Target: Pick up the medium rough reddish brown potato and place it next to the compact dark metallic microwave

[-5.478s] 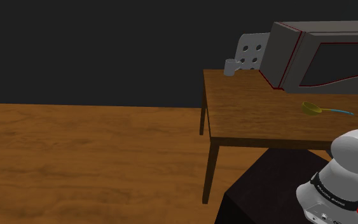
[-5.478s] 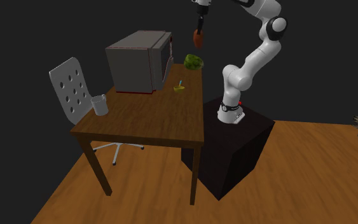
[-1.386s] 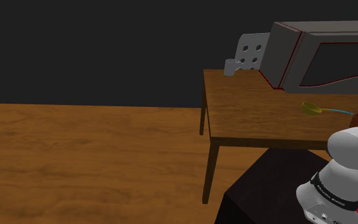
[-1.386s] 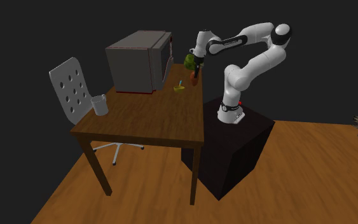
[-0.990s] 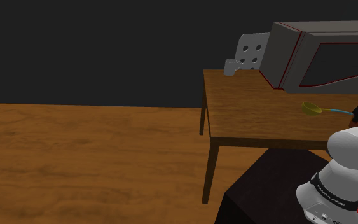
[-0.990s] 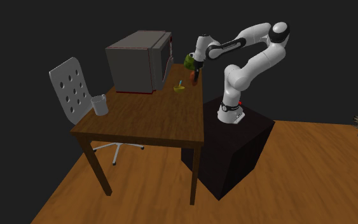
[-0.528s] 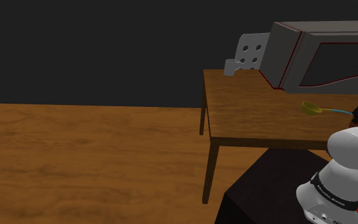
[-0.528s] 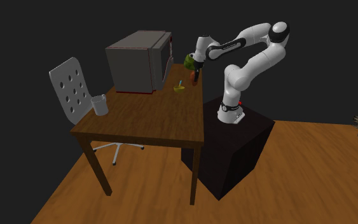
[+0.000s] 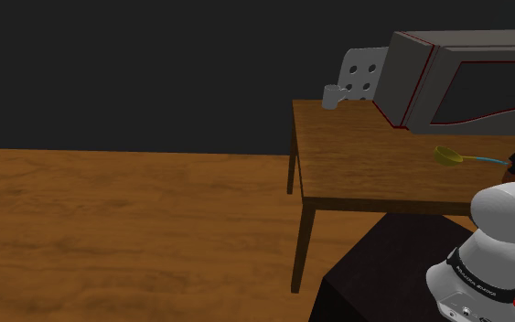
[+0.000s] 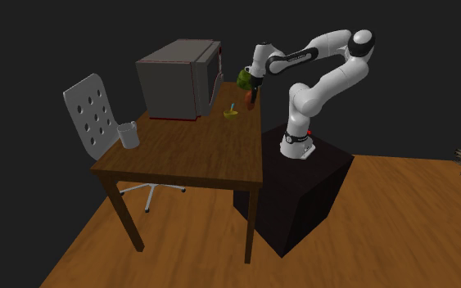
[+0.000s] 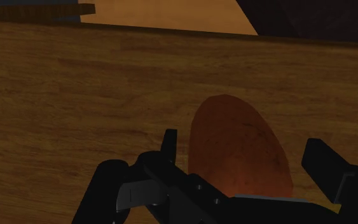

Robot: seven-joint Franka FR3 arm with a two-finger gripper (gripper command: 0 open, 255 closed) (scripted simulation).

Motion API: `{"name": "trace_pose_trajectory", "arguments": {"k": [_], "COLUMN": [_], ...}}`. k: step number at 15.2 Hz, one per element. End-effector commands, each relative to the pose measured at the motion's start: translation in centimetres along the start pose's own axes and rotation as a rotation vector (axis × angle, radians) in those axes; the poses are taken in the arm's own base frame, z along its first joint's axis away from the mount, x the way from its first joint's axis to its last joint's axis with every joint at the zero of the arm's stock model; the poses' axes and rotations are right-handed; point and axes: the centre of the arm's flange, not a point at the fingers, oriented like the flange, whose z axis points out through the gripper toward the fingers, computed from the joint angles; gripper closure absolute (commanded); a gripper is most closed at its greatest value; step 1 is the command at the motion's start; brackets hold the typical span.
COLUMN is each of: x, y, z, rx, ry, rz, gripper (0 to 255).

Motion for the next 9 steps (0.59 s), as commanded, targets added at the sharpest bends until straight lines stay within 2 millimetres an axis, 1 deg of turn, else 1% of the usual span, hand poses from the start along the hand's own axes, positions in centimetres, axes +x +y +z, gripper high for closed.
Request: {"name": "trace_pose_trajectory", "arguments": {"k": [1, 2, 9], "x": [0.1, 0.1, 0.1], "y": [-0.2, -0.2, -0.2], "z": [-2.3, -3.3, -3.3], "rx": [0.001, 0.001, 0.001], "ry": [-0.002, -0.002, -0.002], "rz": [0.000, 0.000, 0.000], "gripper": [0, 0, 0]}}
